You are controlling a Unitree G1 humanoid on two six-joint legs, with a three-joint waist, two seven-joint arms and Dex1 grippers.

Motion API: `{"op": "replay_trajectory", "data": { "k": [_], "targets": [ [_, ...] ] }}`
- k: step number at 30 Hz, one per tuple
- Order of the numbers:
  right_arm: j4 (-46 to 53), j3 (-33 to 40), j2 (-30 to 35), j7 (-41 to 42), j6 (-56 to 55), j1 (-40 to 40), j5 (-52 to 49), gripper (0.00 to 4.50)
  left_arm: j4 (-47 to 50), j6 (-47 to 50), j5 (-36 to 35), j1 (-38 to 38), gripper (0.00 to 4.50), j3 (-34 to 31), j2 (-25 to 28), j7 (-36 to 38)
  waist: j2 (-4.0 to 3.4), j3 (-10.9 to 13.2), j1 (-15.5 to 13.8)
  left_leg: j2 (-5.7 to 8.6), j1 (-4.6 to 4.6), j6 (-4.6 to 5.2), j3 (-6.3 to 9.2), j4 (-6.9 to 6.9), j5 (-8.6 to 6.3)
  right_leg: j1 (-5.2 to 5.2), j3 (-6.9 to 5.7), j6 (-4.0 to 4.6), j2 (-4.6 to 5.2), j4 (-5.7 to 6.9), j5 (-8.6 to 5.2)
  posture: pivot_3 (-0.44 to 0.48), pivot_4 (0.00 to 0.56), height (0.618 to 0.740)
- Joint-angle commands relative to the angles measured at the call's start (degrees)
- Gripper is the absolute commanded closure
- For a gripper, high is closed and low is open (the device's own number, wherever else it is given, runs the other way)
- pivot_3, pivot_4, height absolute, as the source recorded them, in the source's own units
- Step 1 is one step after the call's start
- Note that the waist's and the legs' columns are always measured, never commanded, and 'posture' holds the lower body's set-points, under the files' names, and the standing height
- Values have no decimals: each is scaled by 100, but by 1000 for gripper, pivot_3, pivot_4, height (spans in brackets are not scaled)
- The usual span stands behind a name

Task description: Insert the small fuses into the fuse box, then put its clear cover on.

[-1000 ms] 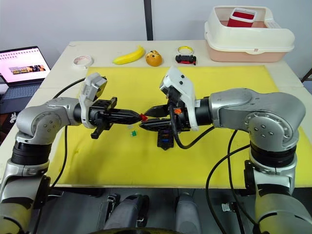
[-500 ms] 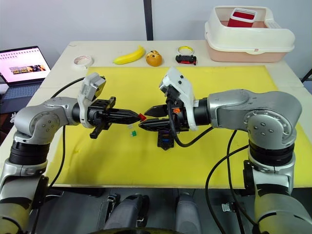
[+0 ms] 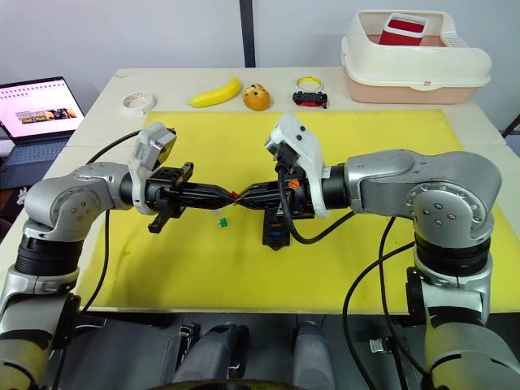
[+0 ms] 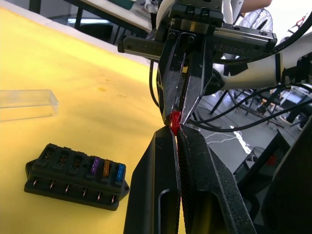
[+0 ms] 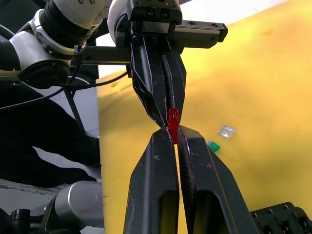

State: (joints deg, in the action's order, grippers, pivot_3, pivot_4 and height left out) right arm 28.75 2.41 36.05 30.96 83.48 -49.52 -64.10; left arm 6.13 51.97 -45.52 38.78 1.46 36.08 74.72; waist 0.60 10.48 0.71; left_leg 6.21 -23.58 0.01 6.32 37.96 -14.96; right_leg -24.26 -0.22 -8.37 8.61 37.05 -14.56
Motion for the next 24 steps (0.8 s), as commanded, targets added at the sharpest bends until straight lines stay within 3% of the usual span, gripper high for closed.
{"op": "replay_trajectory", "data": {
  "k": [1, 5, 6, 8, 12, 15, 24],
  "targets": [
    [106, 17, 50, 28, -128, -153, -73, 4456, 45, -87, 91, 45, 4500, 41, 141, 4, 0, 0, 1, 0, 0, 0, 0, 0, 0, 0, 0, 0, 0, 0, 0, 0, 150, 740],
    [111, -85, 199, 121, -220, -192, 63, 4456, -43, -10, 309, 143, 4500, 228, 294, -107, 0, 0, -4, 0, 0, 0, 0, 0, 0, 0, 0, 0, 0, 0, 0, 0, 150, 740],
    [119, -176, 314, 204, -286, -218, 167, 4493, -82, -131, 497, 167, 4188, 346, 351, -134, 0, 0, -5, 0, 0, 0, 0, 0, 0, 0, 0, 0, 0, 0, 0, 0, 150, 740],
    [170, -501, 656, 433, -510, -271, 532, 4500, -116, -391, 771, 181, 3437, 521, 438, -100, -1, 1, -2, 1, 0, 0, -3, 0, 0, 0, 0, 0, 0, -1, 0, 0, 150, 740],
    [210, -2151, 1821, 1357, -2001, -215, 2399, 4500, -354, -1857, 2007, 116, 1451, 1207, 510, -41, -1, 1, -6, 1, 0, 2, -6, -3, -1, 0, -1, -1, 0, -7, -1, 0, 150, 740],
    [-137, -2668, 1963, 1780, -2818, -255, 3224, 4500, -728, -2639, 2583, 130, 44, 1521, 313, -79, -1, 1, 6, 1, 0, 2, -13, -2, -1, -1, -1, -2, 0, -7, 0, 0, 150, 740],
    [-890, -3267, 1790, 2641, -3562, -420, 4529, 4500, -1674, -3585, 3279, 329, 44, 1772, -536, -295, 2, 3, -2, 0, -7, 1, -11, 0, -1, -7, -1, -2, 0, -6, 0, 0, 150, 740]
  ]
}}
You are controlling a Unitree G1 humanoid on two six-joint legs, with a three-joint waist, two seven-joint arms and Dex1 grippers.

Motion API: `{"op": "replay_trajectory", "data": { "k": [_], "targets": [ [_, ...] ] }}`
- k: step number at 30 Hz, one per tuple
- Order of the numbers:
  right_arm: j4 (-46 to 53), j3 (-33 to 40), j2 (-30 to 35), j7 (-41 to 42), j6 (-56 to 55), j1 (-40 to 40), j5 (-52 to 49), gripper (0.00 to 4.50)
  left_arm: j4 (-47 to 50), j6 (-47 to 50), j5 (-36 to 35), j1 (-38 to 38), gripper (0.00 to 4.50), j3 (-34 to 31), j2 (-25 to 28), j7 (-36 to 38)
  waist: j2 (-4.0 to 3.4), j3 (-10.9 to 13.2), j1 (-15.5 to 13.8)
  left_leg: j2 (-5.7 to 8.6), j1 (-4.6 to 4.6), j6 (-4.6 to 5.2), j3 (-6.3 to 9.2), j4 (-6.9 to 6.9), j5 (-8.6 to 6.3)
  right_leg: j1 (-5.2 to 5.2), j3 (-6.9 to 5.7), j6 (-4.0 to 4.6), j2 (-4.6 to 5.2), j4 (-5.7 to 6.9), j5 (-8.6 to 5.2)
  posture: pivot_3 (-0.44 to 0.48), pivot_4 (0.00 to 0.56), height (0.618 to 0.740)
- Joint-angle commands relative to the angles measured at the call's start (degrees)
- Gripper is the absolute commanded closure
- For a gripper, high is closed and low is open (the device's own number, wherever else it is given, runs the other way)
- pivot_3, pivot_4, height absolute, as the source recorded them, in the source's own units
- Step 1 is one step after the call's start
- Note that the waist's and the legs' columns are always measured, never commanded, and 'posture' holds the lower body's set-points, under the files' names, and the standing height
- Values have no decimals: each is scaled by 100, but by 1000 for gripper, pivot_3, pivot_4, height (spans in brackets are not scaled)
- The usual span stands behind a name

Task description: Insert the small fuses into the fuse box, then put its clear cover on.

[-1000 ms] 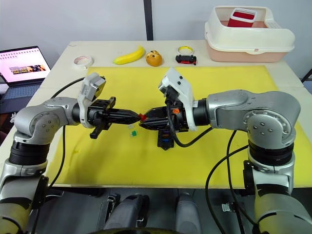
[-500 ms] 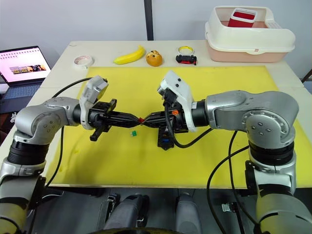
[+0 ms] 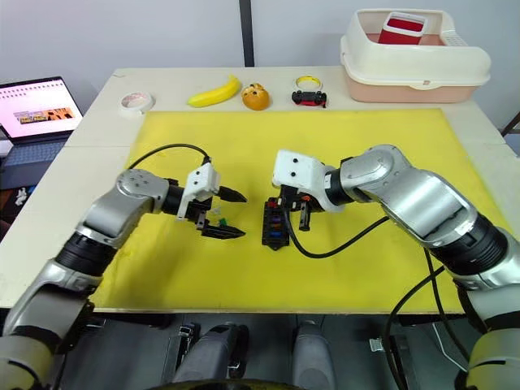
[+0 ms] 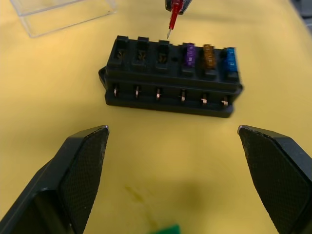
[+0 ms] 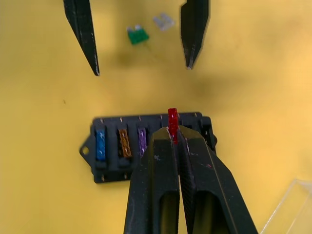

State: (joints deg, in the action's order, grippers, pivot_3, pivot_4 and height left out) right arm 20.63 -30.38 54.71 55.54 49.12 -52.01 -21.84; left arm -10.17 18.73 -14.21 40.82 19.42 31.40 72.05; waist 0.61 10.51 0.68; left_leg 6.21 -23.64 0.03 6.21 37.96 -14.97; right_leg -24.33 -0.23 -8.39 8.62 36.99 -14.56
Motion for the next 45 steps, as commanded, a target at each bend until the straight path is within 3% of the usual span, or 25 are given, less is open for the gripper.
{"op": "replay_trajectory", "data": {
  "k": [1, 45],
  "targets": [
    [-139, -15, -119, 231, -74, -197, 376, 4500, -109, -334, 212, 130, 44, -6, -131, -50, 0, 0, 4, 0, 0, 0, 1, 0, 0, 0, 0, 0, 0, 0, 0, 0, 150, 740],
    [-318, -8, -625, 1143, 96, -118, 1431, 4500, 125, -386, 545, 19, 44, 35, -454, 41, 0, 0, 1, 1, 0, -30, 2, 2, 18, -1, 0, 0, 0, 5, 0, 0, 150, 740]
  ]
}}
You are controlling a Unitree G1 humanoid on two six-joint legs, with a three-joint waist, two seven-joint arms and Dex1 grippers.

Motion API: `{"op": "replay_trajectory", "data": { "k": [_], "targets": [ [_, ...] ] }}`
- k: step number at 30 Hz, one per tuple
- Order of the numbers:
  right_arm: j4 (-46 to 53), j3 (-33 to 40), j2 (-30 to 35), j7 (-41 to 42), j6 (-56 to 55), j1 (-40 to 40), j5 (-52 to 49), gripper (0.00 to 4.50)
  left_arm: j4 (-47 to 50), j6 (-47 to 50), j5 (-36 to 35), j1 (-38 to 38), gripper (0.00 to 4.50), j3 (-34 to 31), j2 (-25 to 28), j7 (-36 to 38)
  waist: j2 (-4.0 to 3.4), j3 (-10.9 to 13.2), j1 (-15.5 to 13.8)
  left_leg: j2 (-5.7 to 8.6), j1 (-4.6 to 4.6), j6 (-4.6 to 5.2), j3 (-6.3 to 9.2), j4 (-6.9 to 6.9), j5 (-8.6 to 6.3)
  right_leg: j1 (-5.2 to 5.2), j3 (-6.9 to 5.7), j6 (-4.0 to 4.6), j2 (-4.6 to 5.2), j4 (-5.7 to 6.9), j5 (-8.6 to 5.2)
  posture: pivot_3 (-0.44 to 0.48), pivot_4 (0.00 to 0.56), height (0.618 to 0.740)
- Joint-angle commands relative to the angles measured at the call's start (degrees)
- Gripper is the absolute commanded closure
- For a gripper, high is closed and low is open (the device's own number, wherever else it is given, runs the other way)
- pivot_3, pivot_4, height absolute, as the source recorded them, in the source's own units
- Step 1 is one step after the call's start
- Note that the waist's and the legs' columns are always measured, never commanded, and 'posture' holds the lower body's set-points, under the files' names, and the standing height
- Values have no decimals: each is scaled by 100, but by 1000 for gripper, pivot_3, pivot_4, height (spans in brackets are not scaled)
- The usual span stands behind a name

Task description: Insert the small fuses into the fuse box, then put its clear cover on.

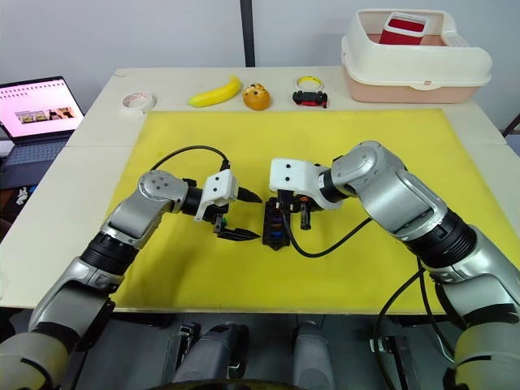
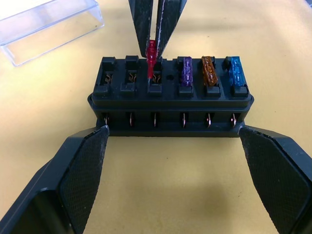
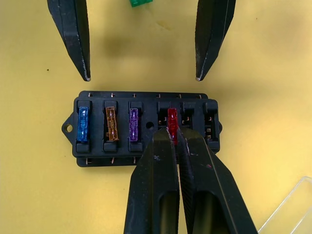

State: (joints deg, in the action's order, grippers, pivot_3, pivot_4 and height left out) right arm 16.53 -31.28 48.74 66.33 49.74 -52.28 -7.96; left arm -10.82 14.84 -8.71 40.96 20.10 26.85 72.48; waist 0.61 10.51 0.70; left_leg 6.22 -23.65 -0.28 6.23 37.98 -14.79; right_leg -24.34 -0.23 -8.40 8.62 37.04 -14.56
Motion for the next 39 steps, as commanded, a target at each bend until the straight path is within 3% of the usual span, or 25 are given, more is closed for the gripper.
{"op": "replay_trajectory", "data": {
  "k": [1, 39],
  "targets": [
    [103, 88, -40, 79, 69, -102, 30, 4500, 191, -2, -1, 0, 44, -33, 1, -6, 0, 0, 0, 0, 0, 0, 0, 0, 0, 0, 0, 0, 0, 0, 0, 0, 150, 740],
    [-352, -153, -277, 460, -259, -287, 634, 4500, 378, 43, 53, -115, 44, -17, -63, -120, 0, 0, 2, 0, 0, -3, 1, 2, 1, 0, 0, 0, 0, 3, 0, 0, 150, 740]
  ]
}}
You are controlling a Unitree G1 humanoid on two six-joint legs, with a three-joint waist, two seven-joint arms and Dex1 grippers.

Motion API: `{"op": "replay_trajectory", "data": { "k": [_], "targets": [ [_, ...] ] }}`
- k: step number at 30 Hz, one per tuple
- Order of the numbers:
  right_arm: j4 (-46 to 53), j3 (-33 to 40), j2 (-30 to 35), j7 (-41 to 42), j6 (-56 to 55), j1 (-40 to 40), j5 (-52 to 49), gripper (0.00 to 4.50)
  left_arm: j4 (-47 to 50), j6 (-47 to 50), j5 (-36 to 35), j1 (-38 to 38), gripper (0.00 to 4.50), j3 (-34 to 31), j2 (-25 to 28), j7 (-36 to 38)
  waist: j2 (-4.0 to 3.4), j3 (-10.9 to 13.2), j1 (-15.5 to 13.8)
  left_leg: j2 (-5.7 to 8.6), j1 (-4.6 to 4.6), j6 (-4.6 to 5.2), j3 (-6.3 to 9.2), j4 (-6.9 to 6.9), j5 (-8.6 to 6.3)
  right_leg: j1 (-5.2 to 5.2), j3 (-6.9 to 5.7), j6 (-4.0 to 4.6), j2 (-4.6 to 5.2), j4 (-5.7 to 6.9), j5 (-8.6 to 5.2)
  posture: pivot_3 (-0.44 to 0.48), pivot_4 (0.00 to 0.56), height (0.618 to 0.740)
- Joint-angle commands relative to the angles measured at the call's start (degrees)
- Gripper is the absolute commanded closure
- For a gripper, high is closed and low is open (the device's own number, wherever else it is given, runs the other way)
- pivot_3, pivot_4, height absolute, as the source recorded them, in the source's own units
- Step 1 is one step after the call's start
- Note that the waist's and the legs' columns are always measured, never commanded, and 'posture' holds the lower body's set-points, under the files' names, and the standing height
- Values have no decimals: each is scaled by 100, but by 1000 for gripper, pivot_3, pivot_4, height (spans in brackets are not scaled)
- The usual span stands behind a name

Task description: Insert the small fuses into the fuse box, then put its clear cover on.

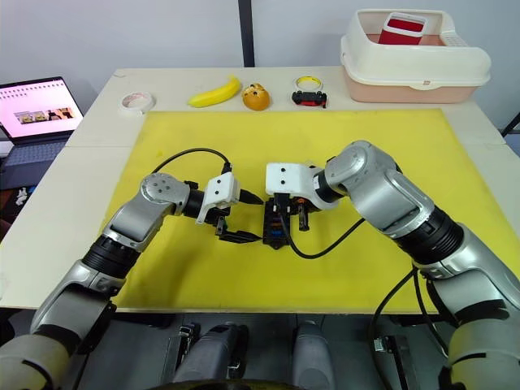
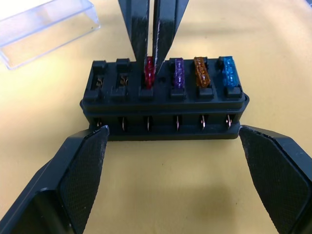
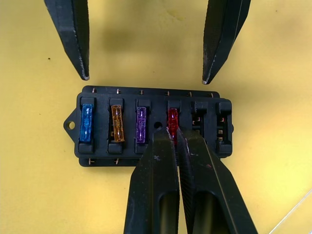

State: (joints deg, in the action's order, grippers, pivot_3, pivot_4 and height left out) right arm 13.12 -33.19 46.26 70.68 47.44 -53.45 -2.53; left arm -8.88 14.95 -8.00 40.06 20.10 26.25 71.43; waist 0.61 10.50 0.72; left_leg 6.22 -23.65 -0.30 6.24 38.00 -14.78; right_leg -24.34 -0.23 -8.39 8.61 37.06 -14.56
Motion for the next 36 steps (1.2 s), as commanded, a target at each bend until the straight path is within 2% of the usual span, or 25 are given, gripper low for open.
{"op": "replay_trajectory", "data": {
  "k": [1, 9, 13, 22, 30, 32, 34, 36],
  "targets": [
    [-21, 48, -39, 37, -25, -185, 100, 4500, 196, 40, -20, -29, 44, -16, 0, -20, 0, 0, 1, 0, 0, 0, 0, 0, 0, 0, 0, 0, 0, 0, 0, 0, 150, 740],
    [-44, 88, -71, 57, -30, -218, 129, 4500, 220, 62, -6, -38, 44, -10, 13, -23, 0, 0, 0, 0, 0, -1, 0, 0, 1, 0, 0, 0, 0, 1, 0, 0, 150, 740],
    [12, 162, -93, 46, 55, -245, 91, 3079, 215, 52, -2, -44, 0, -8, 23, -6, 0, 0, 0, 0, 0, -1, 1, 0, 1, 0, 0, 0, 0, 1, 0, 0, 150, 740],
    [140, 357, -65, 19, 195, -289, -16, 3079, 133, -46, 15, -80, 0, -31, 54, 19, 0, 0, 0, 0, 0, -1, 1, 0, 1, -1, 0, 0, 0, 1, 0, 0, 150, 740],
    [381, 955, 34, -12, 307, -129, -442, 3079, 41, -118, -21, -145, 0, -105, 130, 13, 0, 0, -3, 0, 0, -1, 1, 0, 1, -1, 0, 0, 0, 0, 0, 0, 150, 740],
    [500, 1148, -6, -110, 250, 84, -574, 3610, 29, -97, -44, -149, 0, -127, 142, 20, 0, 0, -9, 0, 0, -1, 1, 0, 1, 0, 0, 0, 0, 0, 0, 0, 150, 740],
    [585, 1281, -18, -251, -10, 373, -592, 4368, 15, -91, -53, -142, 0, -137, 142, 24, 0, 0, -13, 1, 0, -1, 1, 0, 1, 1, 0, 0, 1, 0, 0, 0, 150, 740],
    [647, 1446, -57, -347, -301, 709, -680, 4449, 4, -64, -76, -126, 0, -152, 129, 23, 1, -1, -14, 1, 0, -1, 1, 1, 1, 2, 0, 0, 1, 0, 0, 0, 150, 740]
  ]
}}
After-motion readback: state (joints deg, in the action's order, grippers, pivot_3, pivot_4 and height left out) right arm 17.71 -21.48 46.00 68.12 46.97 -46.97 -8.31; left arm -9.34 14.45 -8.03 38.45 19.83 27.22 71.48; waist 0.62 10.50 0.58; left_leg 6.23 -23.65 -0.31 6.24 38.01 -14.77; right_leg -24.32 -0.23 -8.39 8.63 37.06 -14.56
